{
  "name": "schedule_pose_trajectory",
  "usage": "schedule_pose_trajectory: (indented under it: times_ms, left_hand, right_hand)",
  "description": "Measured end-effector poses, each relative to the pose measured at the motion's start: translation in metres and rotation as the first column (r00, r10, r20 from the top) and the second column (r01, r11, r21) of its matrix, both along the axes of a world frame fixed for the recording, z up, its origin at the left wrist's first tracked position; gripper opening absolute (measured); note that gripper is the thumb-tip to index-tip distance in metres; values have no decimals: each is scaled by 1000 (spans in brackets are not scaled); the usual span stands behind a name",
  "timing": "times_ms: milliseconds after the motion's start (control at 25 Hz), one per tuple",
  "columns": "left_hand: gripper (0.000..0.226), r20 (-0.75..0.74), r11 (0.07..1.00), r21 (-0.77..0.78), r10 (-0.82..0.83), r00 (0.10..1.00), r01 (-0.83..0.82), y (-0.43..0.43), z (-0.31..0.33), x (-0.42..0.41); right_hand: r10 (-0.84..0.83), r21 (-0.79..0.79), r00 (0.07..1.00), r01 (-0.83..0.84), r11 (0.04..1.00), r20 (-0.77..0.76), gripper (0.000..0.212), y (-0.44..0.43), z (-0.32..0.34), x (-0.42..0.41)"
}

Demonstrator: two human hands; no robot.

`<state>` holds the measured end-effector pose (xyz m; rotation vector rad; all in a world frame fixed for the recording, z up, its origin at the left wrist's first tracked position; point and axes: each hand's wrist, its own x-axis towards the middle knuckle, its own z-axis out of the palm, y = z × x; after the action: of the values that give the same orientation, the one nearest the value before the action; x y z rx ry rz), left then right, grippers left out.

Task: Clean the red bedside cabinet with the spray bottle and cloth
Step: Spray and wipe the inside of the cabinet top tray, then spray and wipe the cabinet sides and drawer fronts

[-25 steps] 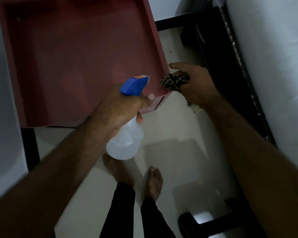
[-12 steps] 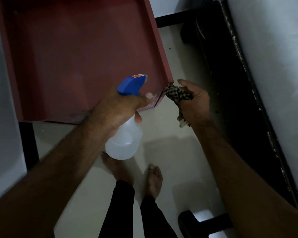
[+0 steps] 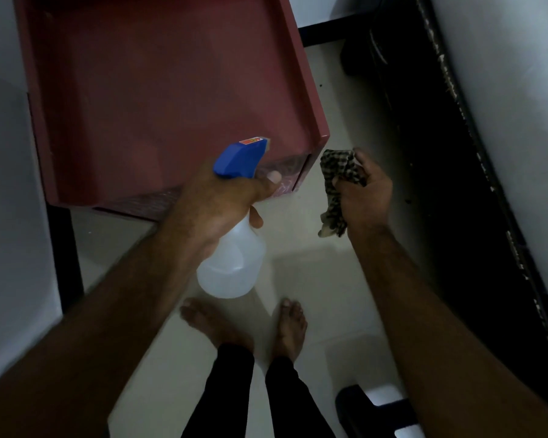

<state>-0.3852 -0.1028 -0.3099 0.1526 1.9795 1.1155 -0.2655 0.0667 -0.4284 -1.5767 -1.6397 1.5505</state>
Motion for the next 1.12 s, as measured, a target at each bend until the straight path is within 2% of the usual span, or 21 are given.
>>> schedule_pose_trajectory:
  times_ms: [120,240,320,480,720,880,1120]
  left_hand:
    - [23,-19,997,37,61,998,-61,-16,-2,7]
    - [26,-44,996,51,77,996,-74,-39,-10,15]
    - [20,-55,995,76,73,996,-69,-58,-17,23]
    - [26,-97,996,60,66,993,-60,-112,-36,39]
    - [24,-137,990,67,130,982,-122,-186,-52,57]
    - [28,-186,991,89,119,975,-104,-228,-75,67]
    - [34,-236,981,86,187,954,-171,-265,-125,73]
  right_hand:
    - [-89,-113,993,80,990,-77,71,-16,0,13]
    - [-181,-263,964,126,957,-197,71,-37,-2,24]
    - [-206,-318,950,124,940,-236,65,-54,-1,25]
    - [-177,-418,938,38,908,-299,42,-102,-3,23]
    - [-379,-683,862,53,728,-337,35,-176,-37,32]
    - [-358,-701,867,13,713,-348,31,-198,-66,25]
    - [-178,-661,931,-84,746,-319,31,-202,-107,-4]
